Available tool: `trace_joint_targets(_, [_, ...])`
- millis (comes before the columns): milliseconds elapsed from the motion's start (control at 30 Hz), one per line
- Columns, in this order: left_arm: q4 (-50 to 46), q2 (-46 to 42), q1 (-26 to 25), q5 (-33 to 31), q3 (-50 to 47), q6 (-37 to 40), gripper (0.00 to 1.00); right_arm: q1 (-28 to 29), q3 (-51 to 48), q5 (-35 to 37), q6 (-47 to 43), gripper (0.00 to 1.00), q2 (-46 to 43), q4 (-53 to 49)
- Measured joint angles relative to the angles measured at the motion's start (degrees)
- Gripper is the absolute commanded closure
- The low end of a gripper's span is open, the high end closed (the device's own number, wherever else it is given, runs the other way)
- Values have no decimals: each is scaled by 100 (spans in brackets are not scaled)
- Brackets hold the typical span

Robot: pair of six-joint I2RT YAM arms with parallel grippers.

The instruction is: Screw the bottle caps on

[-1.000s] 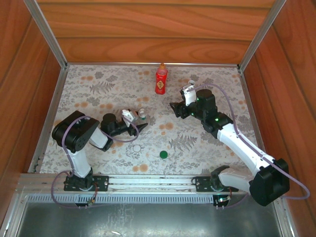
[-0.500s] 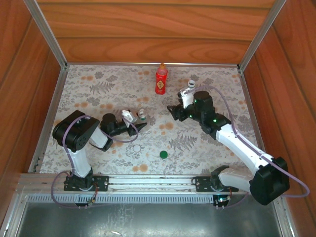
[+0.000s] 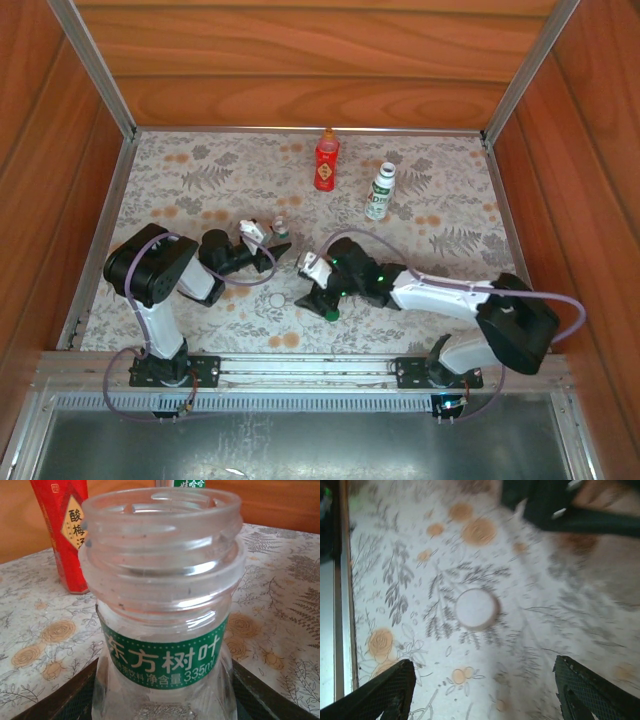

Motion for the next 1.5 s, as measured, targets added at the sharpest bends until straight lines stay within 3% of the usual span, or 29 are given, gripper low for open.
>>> trace_joint_targets(367, [17, -24, 181, -109, -35, -59, 43, 481, 63, 107, -863, 24, 1408, 837])
trace_joint_targets(733, [24, -57, 247, -118, -79, -109, 43, 654, 732, 195, -1073, 42, 2256, 1268])
trace_joint_targets(1033, [9, -87, 260, -120, -98, -107, 42, 669, 822, 339, -846, 52, 2341, 1325])
trace_joint_targets(1233, [0, -90, 260, -111, -98, -83, 42, 599, 590, 656, -457, 54, 2197, 1523])
trace_joint_targets(1500, [-59, -122, 260, -61, -98, -26, 42, -42, 26, 1270, 232, 54, 1788, 1808])
